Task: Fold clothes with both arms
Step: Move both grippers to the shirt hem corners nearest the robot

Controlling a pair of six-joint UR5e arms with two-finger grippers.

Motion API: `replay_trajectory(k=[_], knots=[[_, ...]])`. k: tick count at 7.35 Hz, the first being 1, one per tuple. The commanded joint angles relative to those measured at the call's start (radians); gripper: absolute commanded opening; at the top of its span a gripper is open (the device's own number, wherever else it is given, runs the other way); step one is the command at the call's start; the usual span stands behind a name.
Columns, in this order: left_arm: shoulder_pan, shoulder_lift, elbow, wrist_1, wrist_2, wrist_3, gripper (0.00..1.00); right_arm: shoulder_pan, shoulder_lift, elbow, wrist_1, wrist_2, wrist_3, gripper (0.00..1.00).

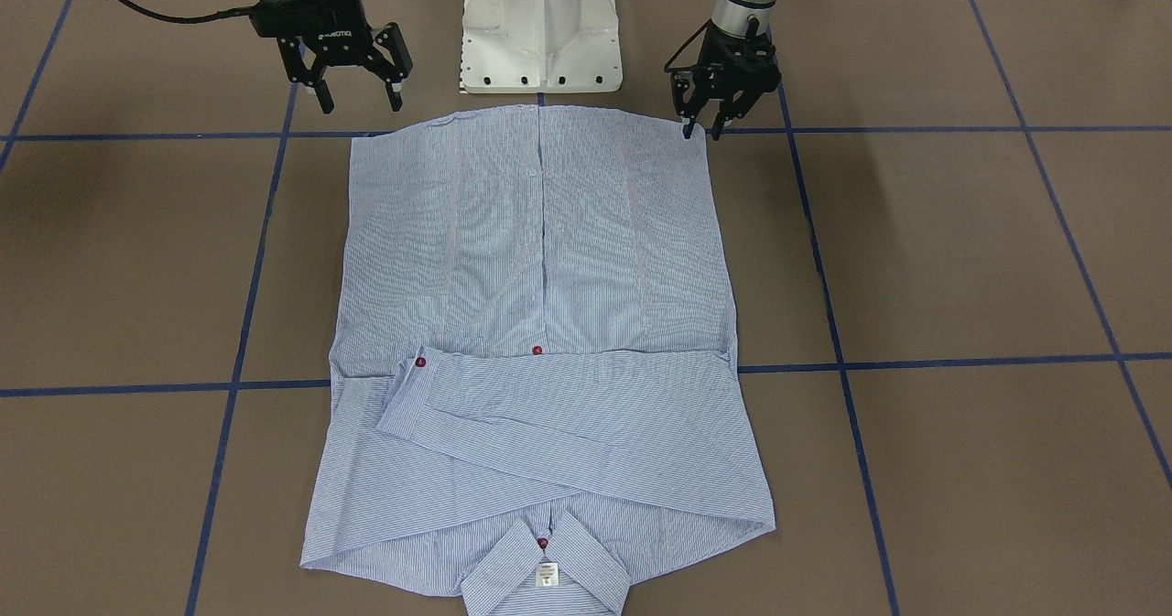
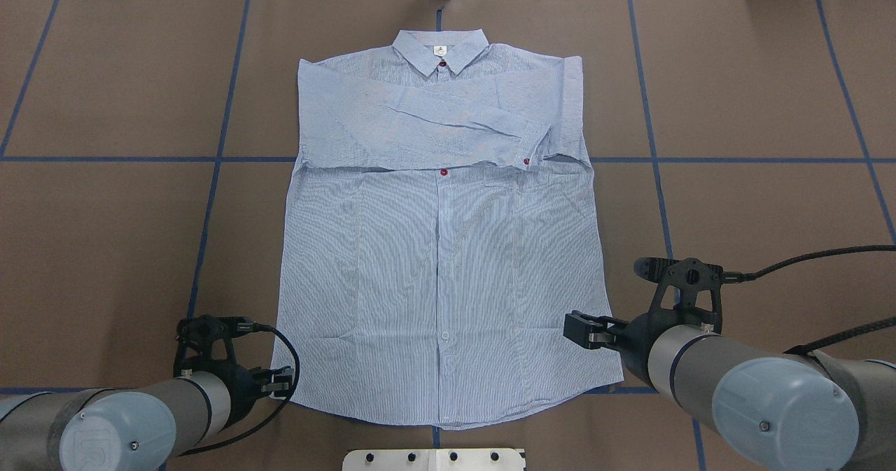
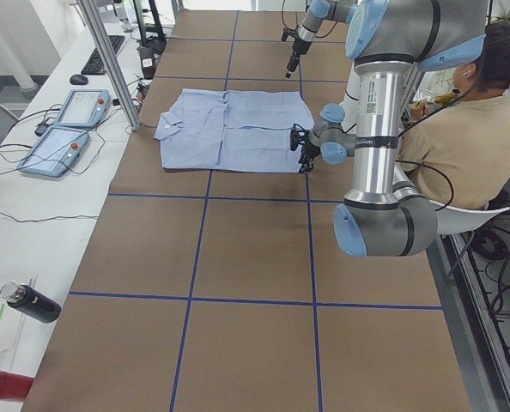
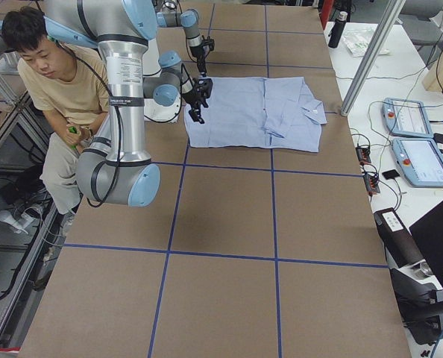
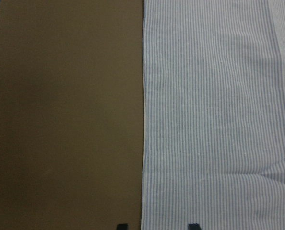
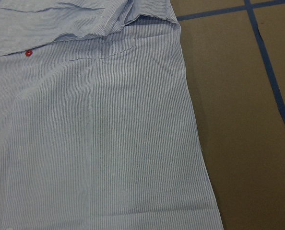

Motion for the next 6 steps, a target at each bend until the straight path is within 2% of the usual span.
replay_trajectory(k=[1, 4, 6], knots=[[0.011, 0.0, 0.001, 0.002, -0.002, 0.0, 0.51, -0.001, 0.0, 0.0, 0.0, 0.0, 0.0, 1.0], [0.017, -0.002, 0.007, 0.005, -0.002, 0.0, 0.48, -0.001, 0.0, 0.0, 0.0, -0.005, 0.0, 1.0], [0.017, -0.002, 0.007, 0.005, -0.003, 0.0, 0.39, -0.004, 0.0, -0.002, 0.0, -0.006, 0.0, 1.0]])
